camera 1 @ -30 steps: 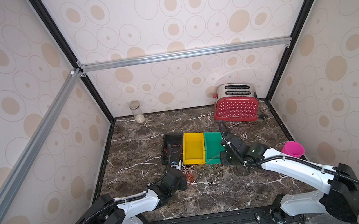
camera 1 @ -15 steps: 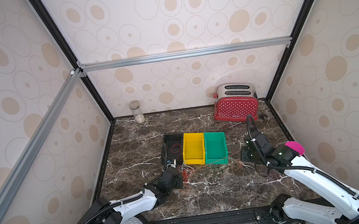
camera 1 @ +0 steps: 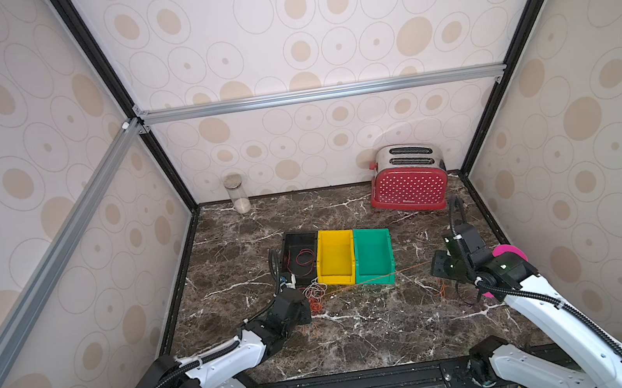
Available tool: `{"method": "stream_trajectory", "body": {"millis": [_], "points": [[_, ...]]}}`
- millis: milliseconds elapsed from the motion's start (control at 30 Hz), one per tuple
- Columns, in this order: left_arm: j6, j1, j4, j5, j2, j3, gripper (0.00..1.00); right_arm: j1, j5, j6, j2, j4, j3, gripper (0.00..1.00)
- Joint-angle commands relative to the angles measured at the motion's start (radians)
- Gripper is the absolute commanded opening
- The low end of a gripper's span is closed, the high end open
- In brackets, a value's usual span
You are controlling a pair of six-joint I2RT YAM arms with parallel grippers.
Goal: Untangle and sort cables by color
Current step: Untie the cable.
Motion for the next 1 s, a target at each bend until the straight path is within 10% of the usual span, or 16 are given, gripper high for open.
{"method": "stream_trajectory", "body": {"millis": [0, 333, 667, 967], "points": [[-0.057, 0.039, -0.136, -0.095, -0.012, -0.020, 0.00, -0.023, 0.070, 0.000, -0.018, -0.024, 0.023, 0.00], [0.017, 0.049, -0.024, 0.084, -0.049, -0.017, 0.40, -0.015, -0.290, -0.022, 0.052, 0.152, -0.045, 0.00], [0.105, 0.050, -0.130, 0.089, -0.119, 0.073, 0.73, 0.119, -0.279, 0.029, 0.126, 0.143, -0.152, 0.02], [0.215, 0.059, -0.059, 0.135, 0.020, 0.127, 0.78, 0.252, -0.090, 0.020, 0.177, -0.029, -0.089, 0.49]]}}
